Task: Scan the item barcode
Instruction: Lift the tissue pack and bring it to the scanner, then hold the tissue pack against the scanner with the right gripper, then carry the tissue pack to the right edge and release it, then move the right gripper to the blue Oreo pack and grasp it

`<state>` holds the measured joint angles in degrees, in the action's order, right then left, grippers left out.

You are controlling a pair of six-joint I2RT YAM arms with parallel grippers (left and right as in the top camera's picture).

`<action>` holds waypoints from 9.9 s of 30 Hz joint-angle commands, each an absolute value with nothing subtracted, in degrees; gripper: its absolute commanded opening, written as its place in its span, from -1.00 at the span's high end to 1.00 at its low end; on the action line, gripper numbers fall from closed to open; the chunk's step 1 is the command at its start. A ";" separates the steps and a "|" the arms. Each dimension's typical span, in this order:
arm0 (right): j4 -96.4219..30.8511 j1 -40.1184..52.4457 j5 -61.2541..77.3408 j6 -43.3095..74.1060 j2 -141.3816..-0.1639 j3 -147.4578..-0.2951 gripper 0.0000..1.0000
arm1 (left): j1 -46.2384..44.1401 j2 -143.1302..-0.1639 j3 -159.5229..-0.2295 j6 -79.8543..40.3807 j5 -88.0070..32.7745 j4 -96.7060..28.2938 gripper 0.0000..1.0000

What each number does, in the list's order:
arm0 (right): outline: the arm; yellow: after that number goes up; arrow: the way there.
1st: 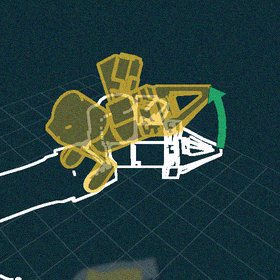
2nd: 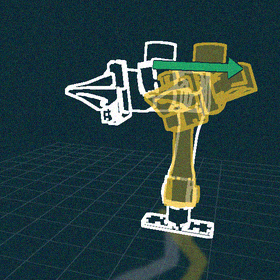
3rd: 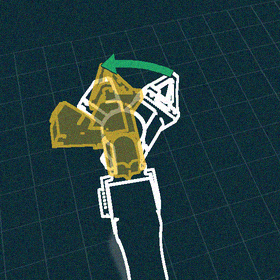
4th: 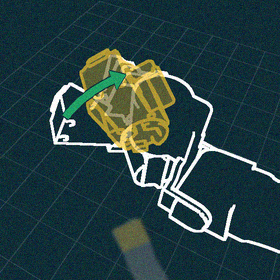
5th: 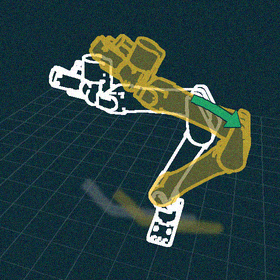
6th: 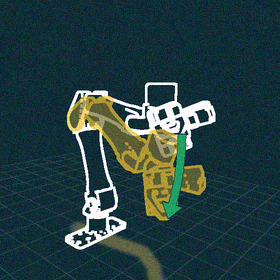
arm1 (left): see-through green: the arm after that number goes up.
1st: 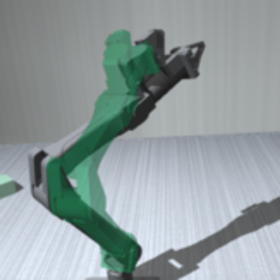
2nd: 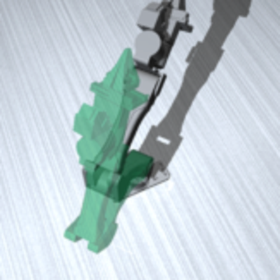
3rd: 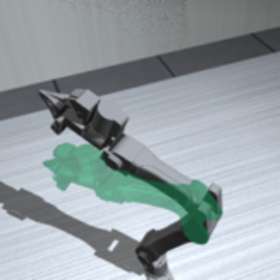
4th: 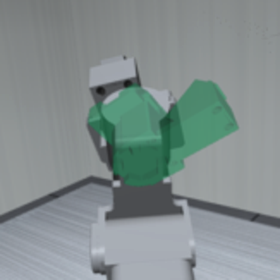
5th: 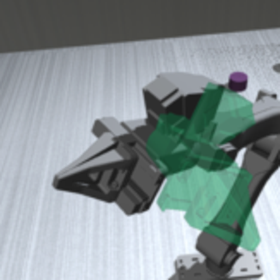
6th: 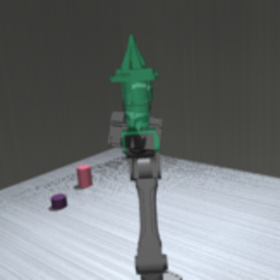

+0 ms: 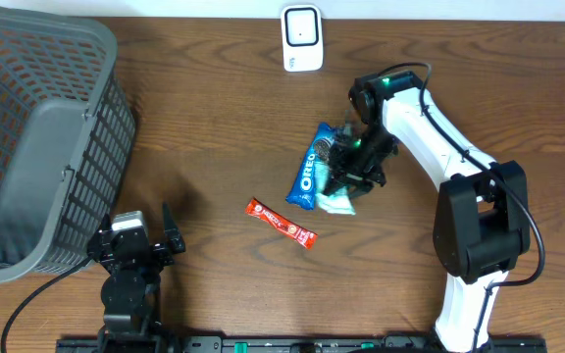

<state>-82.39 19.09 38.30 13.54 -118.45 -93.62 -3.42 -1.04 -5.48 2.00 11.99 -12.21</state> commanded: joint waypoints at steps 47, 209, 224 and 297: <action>-16.27 32.47 89.47 -64.31 -118.41 -94.80 0.98 | -3.18 -1.02 -3.99 2.94 12.29 -12.53 -0.96; -81.34 -24.82 -39.97 59.29 -130.43 -114.63 0.97 | -3.18 -1.02 -3.99 2.94 12.27 -12.53 -0.96; -73.06 -34.02 -20.40 40.42 -127.98 -112.49 -0.99 | -3.18 -1.02 -3.99 2.96 12.29 -12.53 -0.96; -58.08 30.92 0.71 46.74 -135.13 -111.68 -0.78 | -3.18 -1.02 -3.99 2.94 12.27 -12.53 -0.96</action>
<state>-57.87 30.63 2.02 45.87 -133.60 -111.53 -3.42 -1.04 -5.48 1.98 11.99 -12.19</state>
